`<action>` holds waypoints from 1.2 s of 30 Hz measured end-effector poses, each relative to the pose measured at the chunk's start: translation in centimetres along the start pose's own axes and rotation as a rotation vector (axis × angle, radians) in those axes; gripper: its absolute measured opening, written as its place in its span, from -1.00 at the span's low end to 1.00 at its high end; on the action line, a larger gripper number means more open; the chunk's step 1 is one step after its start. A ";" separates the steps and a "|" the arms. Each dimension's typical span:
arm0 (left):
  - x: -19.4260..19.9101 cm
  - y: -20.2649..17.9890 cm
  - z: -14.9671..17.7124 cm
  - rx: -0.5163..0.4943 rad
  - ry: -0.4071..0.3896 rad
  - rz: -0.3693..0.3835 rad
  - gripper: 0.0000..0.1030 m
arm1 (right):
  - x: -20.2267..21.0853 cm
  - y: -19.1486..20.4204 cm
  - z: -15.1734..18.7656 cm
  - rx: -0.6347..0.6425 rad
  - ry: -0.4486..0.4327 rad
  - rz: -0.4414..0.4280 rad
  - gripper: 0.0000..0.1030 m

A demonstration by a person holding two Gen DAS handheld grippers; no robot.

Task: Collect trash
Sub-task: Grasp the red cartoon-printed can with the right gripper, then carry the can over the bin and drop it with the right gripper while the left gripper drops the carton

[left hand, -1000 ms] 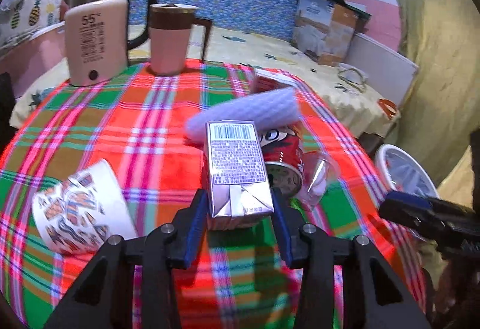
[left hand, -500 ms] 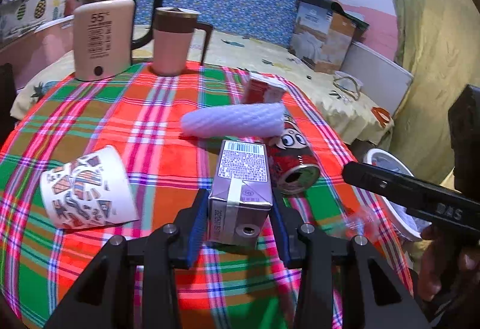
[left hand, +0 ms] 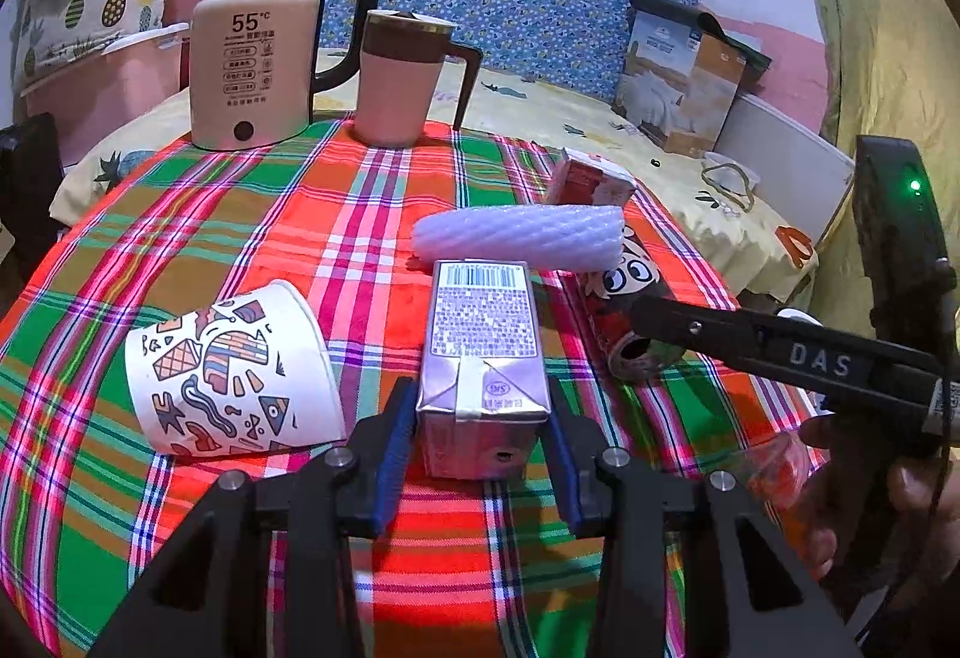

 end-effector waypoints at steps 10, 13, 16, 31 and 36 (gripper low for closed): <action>-1.0 0.3 -0.3 0.036 0.029 0.010 -0.02 | -1.4 -0.1 -0.5 -0.034 0.026 -0.008 0.19; -1.2 0.2 -0.2 0.036 0.036 0.016 -0.02 | -2.1 -0.8 -0.3 -0.085 0.069 -0.015 0.15; -1.4 0.1 -0.2 0.035 0.043 0.022 -0.25 | -1.3 -1.0 -0.2 -0.081 0.047 -0.010 0.07; 0.4 -2.4 0.3 0.002 0.014 0.030 -0.26 | 3.2 -2.7 1.0 -0.091 -0.014 -0.035 0.06; 1.2 -3.5 0.4 -0.014 0.006 0.036 -0.26 | 5.0 -3.5 1.3 -0.102 -0.052 -0.029 0.05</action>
Point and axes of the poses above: each gripper's, at about its wrist camera, not at the fingertips, and x roughly against the way its jaws point, y to its left, z to its underside, the point moved 4 cm from there along -x, roughly the way its jaws point, and after that the axes turned 1 degree about y, right-handed, at the moved point
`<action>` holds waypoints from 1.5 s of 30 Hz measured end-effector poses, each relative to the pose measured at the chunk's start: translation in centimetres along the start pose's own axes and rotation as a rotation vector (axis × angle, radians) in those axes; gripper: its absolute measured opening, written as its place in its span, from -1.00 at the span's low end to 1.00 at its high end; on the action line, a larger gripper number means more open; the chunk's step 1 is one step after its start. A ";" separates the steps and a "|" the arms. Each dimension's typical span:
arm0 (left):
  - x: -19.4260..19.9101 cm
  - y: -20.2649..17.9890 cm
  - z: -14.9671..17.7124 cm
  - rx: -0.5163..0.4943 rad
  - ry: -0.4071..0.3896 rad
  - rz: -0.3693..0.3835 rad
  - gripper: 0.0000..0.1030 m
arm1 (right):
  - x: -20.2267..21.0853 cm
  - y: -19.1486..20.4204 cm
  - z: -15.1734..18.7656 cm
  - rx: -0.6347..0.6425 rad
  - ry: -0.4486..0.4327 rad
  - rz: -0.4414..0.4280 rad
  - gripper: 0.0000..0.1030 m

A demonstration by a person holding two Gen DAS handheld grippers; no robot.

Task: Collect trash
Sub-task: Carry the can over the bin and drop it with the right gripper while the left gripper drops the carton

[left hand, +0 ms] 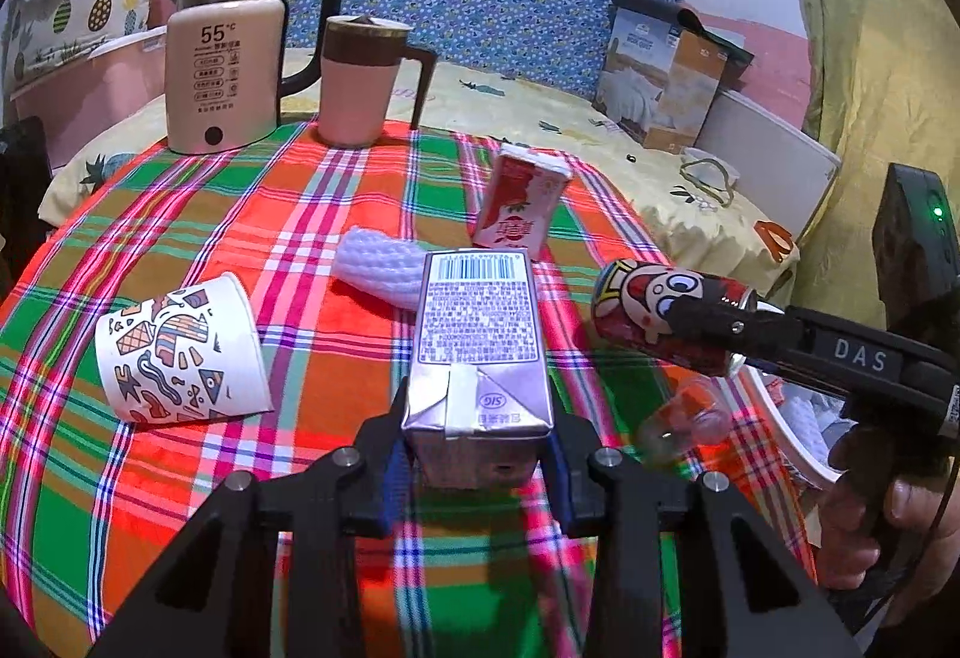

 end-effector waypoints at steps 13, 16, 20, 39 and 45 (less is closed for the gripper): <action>1.8 -4.3 -0.2 -0.071 -0.022 0.034 -0.26 | 4.5 -2.1 0.5 -0.024 -0.090 -0.002 0.05; 2.0 -5.7 -0.3 -0.092 -0.025 0.046 -0.26 | 5.6 -3.0 0.9 -0.034 -0.108 0.007 0.05; 2.1 -7.8 -0.1 -0.123 -0.021 0.069 -0.26 | 7.2 -4.3 1.5 -0.048 -0.130 0.026 0.05; 0.3 -19.2 1.6 -0.285 0.040 0.220 -0.26 | 13.1 -13.7 4.7 -0.191 -0.197 0.191 0.05; -0.4 -21.8 2.0 -0.318 0.056 0.254 -0.26 | 13.3 -15.4 5.6 -0.223 -0.187 0.220 0.06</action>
Point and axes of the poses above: each gripper's, at about its wrist camera, not at the fingertips, and x roughly against the way its jaws point, y to its left, z to its underside, the point moved 4 cm from there along -x, roughly the way its jaws point, and after that the axes turned 1 degree about y, right-handed, at the moved point
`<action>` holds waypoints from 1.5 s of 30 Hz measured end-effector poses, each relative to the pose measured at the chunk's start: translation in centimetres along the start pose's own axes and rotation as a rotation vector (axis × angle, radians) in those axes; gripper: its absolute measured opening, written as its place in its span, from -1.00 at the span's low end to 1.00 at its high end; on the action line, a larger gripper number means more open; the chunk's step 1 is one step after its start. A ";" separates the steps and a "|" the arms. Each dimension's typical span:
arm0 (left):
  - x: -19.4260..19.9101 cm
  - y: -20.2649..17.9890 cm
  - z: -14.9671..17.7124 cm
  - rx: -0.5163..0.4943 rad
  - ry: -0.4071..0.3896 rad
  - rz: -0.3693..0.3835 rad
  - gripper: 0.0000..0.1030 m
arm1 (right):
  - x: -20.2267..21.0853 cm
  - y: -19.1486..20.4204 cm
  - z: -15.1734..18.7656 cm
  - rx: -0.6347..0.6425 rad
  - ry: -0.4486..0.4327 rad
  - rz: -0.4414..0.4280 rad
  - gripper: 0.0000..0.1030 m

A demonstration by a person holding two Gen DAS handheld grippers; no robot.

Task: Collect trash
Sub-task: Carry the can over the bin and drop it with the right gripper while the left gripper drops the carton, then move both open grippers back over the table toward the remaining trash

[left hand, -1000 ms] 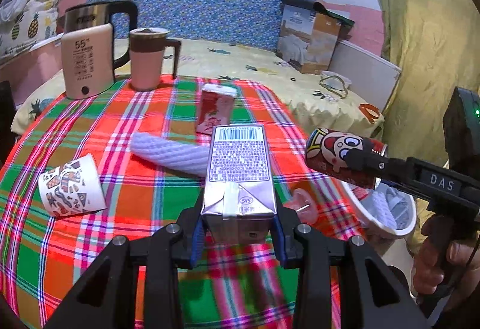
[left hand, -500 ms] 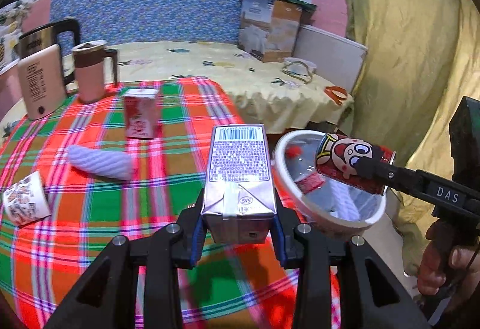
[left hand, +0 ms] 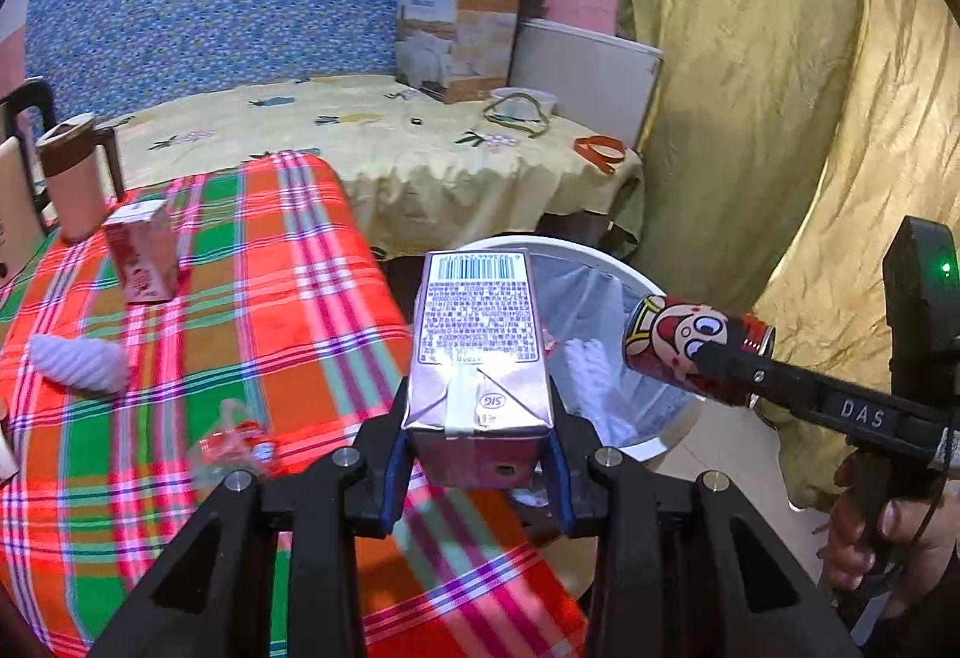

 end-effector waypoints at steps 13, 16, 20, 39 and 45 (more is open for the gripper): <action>-3.1 -2.4 0.0 -0.033 0.048 0.039 -0.26 | -0.6 -1.9 0.4 -0.002 0.026 0.028 0.06; -3.8 -2.7 0.0 -0.037 0.060 0.045 -0.25 | -1.0 -2.2 0.4 -0.001 0.036 0.036 0.06; -4.8 -2.9 0.2 -0.040 0.080 0.051 -0.25 | -1.4 -2.3 0.4 0.005 0.046 0.048 0.06; -6.9 -3.8 -0.2 -0.044 0.107 0.086 -0.16 | -1.7 -2.5 -0.2 0.023 0.042 0.070 0.15; -5.7 -3.4 -0.7 -0.035 0.073 0.091 -0.07 | -0.9 -2.3 -0.5 0.027 0.015 0.073 0.16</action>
Point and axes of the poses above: each gripper's, at about its wrist camera, not at the fingertips, and x roughly against the way its jaws point, y to its left, z to its underside, the point moved 4 cm from there along -x, roughly the way its jaws point, and after that the axes turned 1 degree about y, right-handed, at the moved point
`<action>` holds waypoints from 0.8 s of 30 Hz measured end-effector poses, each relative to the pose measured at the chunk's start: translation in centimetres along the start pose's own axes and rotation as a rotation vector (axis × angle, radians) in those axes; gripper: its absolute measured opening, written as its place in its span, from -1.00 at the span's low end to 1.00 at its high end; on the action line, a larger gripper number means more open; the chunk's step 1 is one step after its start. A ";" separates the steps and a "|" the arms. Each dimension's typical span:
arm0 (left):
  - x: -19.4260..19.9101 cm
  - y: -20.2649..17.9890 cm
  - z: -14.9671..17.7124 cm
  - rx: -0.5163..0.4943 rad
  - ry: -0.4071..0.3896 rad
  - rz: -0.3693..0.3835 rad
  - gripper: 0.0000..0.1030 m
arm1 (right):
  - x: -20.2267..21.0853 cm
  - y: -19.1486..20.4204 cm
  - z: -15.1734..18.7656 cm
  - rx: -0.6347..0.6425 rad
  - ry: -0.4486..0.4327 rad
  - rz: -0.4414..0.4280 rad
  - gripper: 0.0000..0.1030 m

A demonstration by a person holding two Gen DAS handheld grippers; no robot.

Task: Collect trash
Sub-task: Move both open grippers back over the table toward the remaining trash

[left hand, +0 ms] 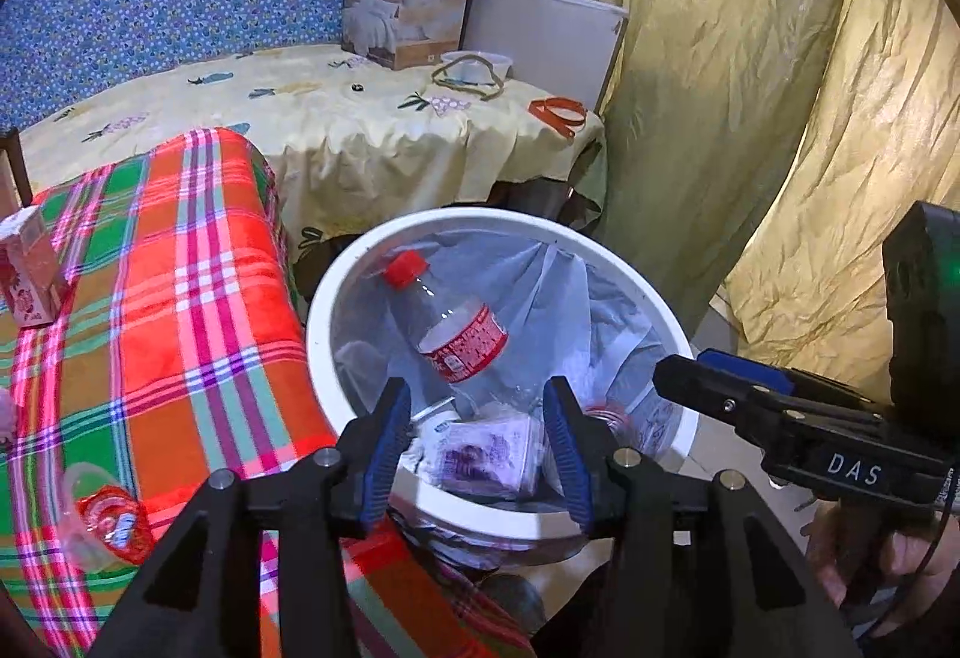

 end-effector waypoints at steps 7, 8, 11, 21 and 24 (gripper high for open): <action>2.1 0.7 0.5 0.018 -0.031 0.001 -0.07 | 0.8 1.2 0.3 0.013 -0.014 -0.025 0.16; 2.4 0.7 0.5 0.019 -0.036 -0.001 -0.07 | 1.0 1.5 0.3 0.018 -0.017 -0.028 0.16; 3.5 1.0 0.9 0.024 -0.052 -0.013 -0.07 | 1.5 2.3 0.5 0.036 -0.027 -0.031 0.16; 7.0 2.7 2.4 0.067 -0.099 -0.064 -0.07 | 2.9 5.4 1.3 0.115 -0.055 -0.066 0.16; 7.8 3.3 2.9 0.081 -0.106 -0.079 -0.07 | 3.1 6.2 1.5 0.131 -0.060 -0.079 0.15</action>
Point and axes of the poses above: each gripper's, at about its wrist camera, not at the fingertips, and x roughly against the way its jaws point, y to its left, z to its underside, the point moved 4 cm from there along -x, roughly the way its jaws point, and after that the axes turned 1 degree about y, right-handed, at the moved point
